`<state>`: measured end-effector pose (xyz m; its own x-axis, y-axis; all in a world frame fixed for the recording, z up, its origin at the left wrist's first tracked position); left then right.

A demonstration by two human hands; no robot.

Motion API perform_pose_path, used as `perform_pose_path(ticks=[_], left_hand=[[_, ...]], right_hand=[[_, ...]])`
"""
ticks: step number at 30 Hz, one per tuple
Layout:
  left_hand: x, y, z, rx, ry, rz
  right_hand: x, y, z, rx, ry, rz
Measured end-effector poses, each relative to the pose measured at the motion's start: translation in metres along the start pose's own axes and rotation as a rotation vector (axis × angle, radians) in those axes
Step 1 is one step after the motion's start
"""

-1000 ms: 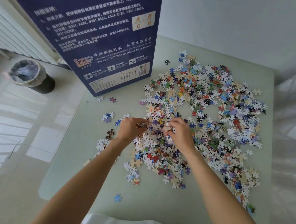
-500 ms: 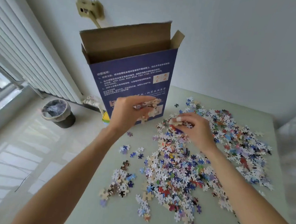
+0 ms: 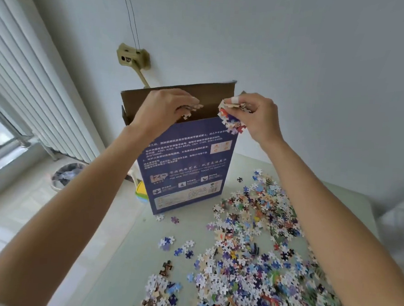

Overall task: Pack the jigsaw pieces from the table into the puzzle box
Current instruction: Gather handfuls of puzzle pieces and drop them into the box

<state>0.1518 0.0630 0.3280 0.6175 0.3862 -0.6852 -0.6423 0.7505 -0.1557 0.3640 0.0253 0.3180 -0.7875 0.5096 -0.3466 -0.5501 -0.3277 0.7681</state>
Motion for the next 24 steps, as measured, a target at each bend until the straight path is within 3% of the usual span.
perform_pose_path(ticks=[6,12,17,20,24], left_hand=[[0.006,0.012,-0.002,-0.167,0.161,0.03],[0.007,0.019,-0.007,-0.24,0.311,0.085],[0.003,0.017,-0.015,-0.28,0.278,0.067],[-0.002,0.017,-0.021,-0.304,0.234,0.003],[-0.004,0.016,-0.029,-0.26,0.172,0.016]], right_hand=[[0.027,0.007,0.034,-0.161,0.03,-0.068],[0.046,0.019,0.043,-0.636,0.186,-0.279],[0.061,0.034,0.042,-1.024,0.361,-0.487],[0.067,0.032,0.037,-1.075,0.425,-0.507],[0.07,0.021,0.038,-0.869,0.524,-0.472]])
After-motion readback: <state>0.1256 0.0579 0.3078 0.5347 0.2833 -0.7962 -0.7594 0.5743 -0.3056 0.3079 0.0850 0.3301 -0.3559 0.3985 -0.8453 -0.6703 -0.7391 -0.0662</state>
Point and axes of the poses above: each hand's wrist, its own z-axis towards the middle knuckle, its own x-axis out of the palm, y = z × x, the point moved 3 cm from there along z, towards the middle knuckle, and after that the axes turned 9 degrees about -y, right-handed, at the moved point
